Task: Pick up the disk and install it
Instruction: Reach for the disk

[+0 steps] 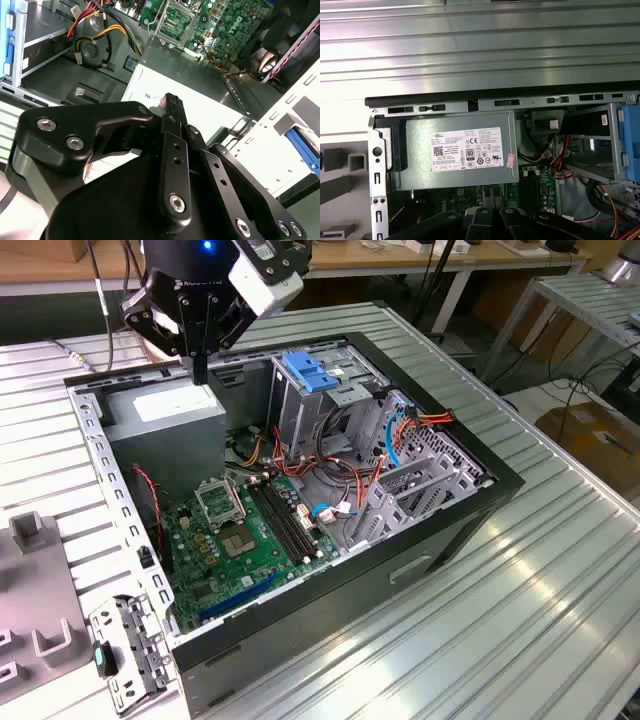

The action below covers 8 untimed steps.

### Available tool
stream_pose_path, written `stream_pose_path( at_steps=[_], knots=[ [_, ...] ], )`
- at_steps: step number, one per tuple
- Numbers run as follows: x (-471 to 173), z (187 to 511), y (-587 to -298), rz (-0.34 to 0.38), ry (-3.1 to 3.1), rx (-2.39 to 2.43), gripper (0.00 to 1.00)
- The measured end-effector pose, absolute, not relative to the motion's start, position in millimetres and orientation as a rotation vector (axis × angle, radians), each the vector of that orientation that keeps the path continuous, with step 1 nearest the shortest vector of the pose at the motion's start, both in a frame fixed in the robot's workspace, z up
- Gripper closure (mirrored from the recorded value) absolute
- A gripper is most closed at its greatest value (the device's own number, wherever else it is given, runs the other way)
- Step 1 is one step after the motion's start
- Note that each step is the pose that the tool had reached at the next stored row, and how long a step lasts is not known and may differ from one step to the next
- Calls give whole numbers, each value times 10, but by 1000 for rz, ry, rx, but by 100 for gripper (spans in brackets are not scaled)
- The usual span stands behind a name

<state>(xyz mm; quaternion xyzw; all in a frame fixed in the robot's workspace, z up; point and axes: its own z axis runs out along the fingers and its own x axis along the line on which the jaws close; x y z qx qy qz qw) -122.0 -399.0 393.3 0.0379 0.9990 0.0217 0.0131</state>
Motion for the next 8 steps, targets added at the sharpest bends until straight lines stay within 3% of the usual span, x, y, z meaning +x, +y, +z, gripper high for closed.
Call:
stream_pose_path(
  at_steps=[8],
  knots=[
    [-1261, 3932, -3989, 68, 3114, 118, 89]
  ],
)
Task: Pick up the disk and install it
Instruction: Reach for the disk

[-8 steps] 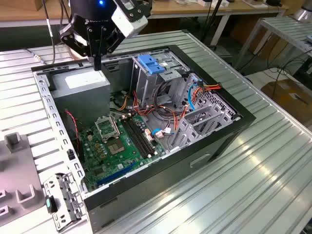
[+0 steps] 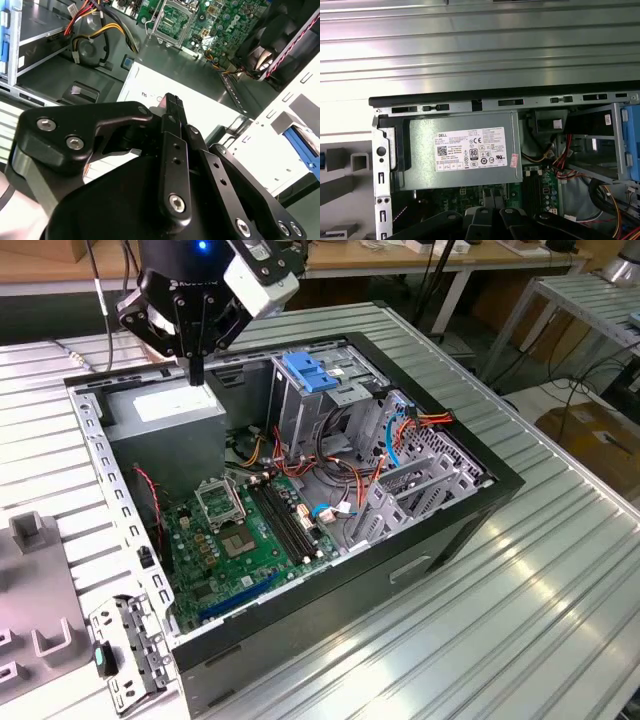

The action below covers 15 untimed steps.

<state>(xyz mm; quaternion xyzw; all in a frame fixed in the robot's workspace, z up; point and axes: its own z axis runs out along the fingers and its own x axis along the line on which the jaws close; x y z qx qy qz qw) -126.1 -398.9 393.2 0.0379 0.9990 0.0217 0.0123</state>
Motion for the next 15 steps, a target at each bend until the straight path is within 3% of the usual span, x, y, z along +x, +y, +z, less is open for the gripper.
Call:
stream_pose_path(
  at_steps=[15],
  knots=[
    [-1326, 3928, -3989, 67, 3122, 119, 89]
  ],
)
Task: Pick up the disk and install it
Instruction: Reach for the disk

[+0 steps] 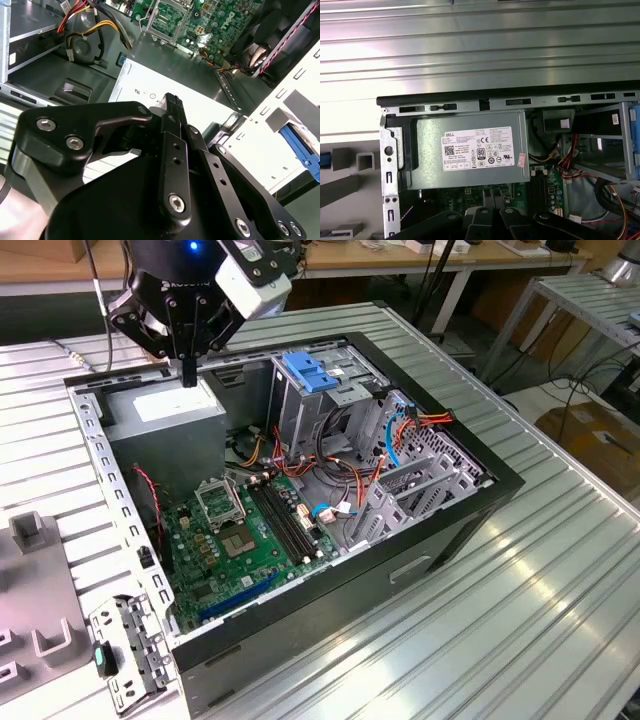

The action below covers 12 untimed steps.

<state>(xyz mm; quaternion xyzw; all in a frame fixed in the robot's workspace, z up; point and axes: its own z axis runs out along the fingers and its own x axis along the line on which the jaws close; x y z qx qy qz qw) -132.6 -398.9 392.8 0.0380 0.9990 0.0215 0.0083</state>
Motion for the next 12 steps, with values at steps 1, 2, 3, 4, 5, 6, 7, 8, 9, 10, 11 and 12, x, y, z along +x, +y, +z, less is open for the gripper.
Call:
stream_pose_path(
  at_steps=[1, 2, 3, 4, 5, 6, 7, 8, 9, 10, 11, 12],
  knots=[
    [-1330, 3928, -3989, 67, 3123, 119, 89],
    [-1335, 3928, -3989, 67, 3123, 119, 89],
    [-1339, 3927, -3989, 67, 3124, 119, 89],
    [-1344, 3927, -3989, 67, 3125, 119, 89],
    [-1350, 3926, -3989, 67, 3125, 119, 89],
    [-1356, 3926, -3989, 67, 3126, 119, 89],
    [-1359, 3926, -3989, 67, 3127, 119, 89],
    [-1364, 3925, -3989, 67, 3128, 119, 89],
    [-1369, 3925, -3990, 67, 3129, 119, 89],
    [-1373, 3924, -3989, 67, 3130, 119, 89],
    [-1378, 3924, -3989, 67, 3131, 119, 89],
    [-1383, 3924, -3989, 67, 3131, 119, 89]
  ],
)
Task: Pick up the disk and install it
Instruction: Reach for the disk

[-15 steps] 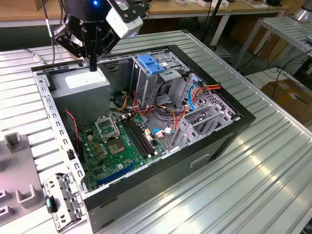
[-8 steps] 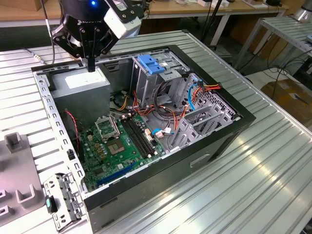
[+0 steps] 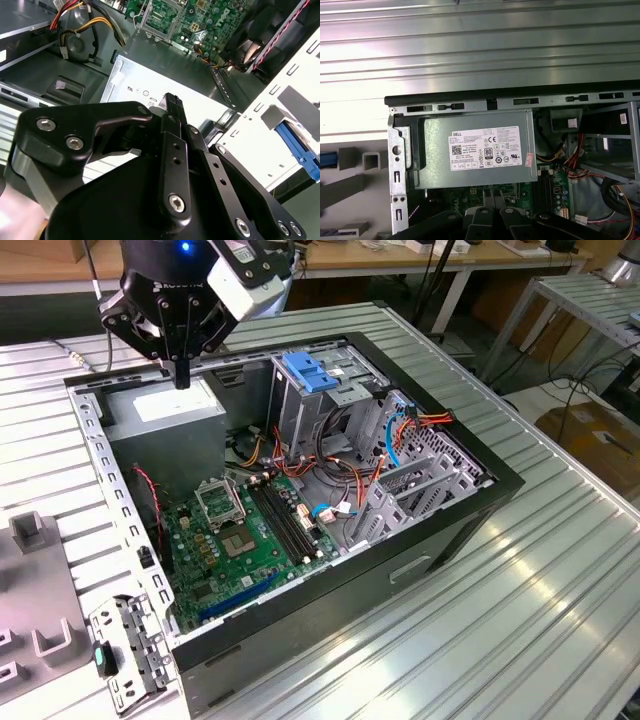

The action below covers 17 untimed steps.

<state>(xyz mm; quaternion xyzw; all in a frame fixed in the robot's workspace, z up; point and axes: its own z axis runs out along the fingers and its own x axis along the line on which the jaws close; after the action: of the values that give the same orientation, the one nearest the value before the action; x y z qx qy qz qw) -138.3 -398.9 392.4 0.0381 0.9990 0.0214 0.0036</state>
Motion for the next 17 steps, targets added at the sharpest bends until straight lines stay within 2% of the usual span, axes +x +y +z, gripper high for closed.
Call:
stream_pose_path(
  at_steps=[17],
  knots=[
    [-1480, 3915, -3989, 66, 3147, 120, 89]
  ],
)
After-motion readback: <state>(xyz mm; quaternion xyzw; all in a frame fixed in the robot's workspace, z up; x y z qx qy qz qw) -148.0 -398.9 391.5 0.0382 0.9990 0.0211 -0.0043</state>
